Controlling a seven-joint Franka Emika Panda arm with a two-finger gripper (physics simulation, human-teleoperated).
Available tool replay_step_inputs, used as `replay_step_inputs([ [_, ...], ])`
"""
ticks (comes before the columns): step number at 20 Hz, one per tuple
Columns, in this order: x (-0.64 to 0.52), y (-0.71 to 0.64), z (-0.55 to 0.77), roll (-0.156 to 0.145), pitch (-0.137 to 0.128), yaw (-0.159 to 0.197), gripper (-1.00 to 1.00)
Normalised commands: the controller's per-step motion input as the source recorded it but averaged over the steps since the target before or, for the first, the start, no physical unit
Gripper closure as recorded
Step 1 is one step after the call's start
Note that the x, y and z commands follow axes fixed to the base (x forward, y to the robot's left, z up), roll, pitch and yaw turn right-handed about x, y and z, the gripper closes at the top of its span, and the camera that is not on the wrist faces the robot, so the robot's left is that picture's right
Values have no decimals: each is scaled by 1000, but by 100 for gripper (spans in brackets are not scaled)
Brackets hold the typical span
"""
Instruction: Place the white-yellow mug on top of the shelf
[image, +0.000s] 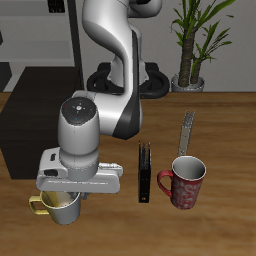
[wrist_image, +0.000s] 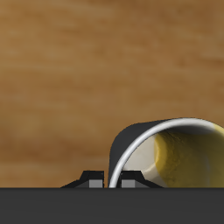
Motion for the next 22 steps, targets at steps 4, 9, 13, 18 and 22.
replay_step_inputs([
  [4,-131,48,377,-2,-47,21,100],
  [9,-231,32,681,-4,-71,-3,100],
  [13,-271,47,658,5,-69,23,100],
  [18,-298,-8,680,-16,-69,20,100],
  [22,-302,-51,627,-21,-50,-1,100],
])
